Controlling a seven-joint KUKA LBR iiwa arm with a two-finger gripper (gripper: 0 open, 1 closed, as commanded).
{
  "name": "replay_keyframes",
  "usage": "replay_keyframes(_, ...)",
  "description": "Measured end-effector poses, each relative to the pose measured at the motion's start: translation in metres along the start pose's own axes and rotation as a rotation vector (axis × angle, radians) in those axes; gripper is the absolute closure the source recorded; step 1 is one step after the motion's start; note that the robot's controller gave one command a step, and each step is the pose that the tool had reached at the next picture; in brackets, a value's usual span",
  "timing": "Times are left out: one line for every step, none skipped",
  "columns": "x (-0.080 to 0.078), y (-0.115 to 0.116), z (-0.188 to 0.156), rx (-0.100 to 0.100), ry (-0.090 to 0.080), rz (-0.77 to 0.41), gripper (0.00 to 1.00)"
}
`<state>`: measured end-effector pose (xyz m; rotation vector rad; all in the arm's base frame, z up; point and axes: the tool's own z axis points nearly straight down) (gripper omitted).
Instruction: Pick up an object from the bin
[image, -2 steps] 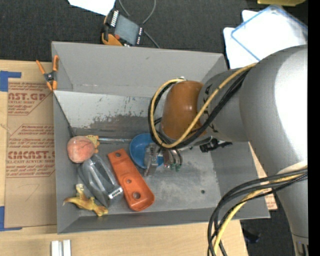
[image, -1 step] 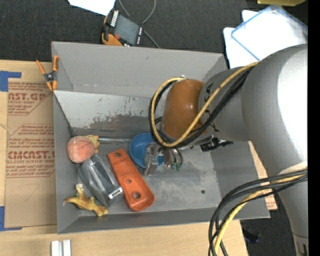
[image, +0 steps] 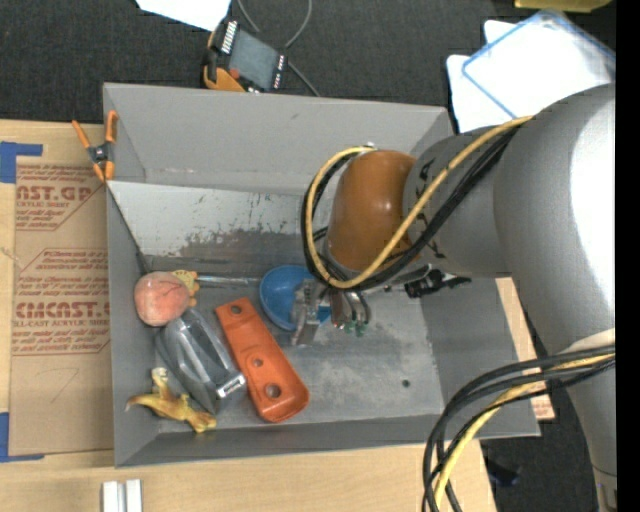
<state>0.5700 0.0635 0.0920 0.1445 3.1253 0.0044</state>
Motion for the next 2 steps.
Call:
replay_keyframes(0.001, 0.0, -0.042, 0.0, 0.005, 0.0, 1.0)
replay_keyframes(-0.001, 0.001, -0.065, -0.002, -0.002, -0.001, 1.0)
